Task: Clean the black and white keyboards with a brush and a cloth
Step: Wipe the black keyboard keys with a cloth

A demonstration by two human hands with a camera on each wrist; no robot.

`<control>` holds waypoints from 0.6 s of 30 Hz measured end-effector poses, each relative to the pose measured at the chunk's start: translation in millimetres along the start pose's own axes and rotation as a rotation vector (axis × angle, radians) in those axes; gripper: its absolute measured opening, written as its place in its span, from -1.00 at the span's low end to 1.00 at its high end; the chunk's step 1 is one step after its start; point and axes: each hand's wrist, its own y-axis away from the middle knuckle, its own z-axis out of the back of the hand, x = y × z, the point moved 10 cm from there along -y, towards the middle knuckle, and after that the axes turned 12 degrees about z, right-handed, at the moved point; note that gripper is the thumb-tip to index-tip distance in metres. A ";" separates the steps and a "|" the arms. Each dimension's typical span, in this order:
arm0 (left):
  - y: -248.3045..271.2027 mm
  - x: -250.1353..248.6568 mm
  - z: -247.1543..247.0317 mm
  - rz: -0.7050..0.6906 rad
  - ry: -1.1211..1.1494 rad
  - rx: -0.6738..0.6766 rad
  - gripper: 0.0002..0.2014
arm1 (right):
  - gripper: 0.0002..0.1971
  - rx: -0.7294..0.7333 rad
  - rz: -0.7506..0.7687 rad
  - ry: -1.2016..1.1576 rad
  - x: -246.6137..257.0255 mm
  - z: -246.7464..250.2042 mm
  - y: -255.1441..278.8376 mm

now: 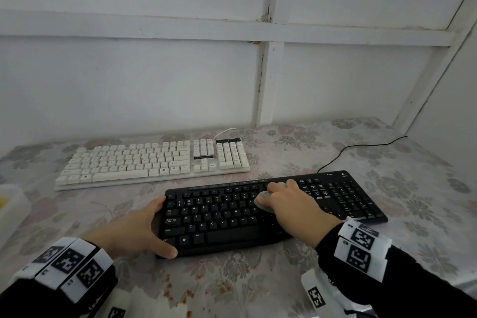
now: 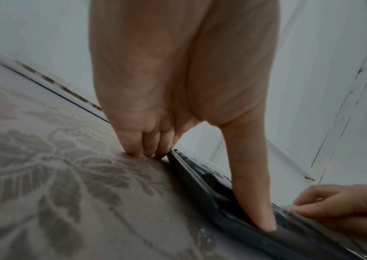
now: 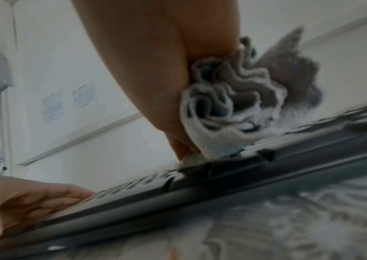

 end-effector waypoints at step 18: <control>-4.4 5.4 2.0 0.019 -0.048 -0.019 0.45 | -0.78 0.009 -0.272 0.123 -123.7 -6.3 60.5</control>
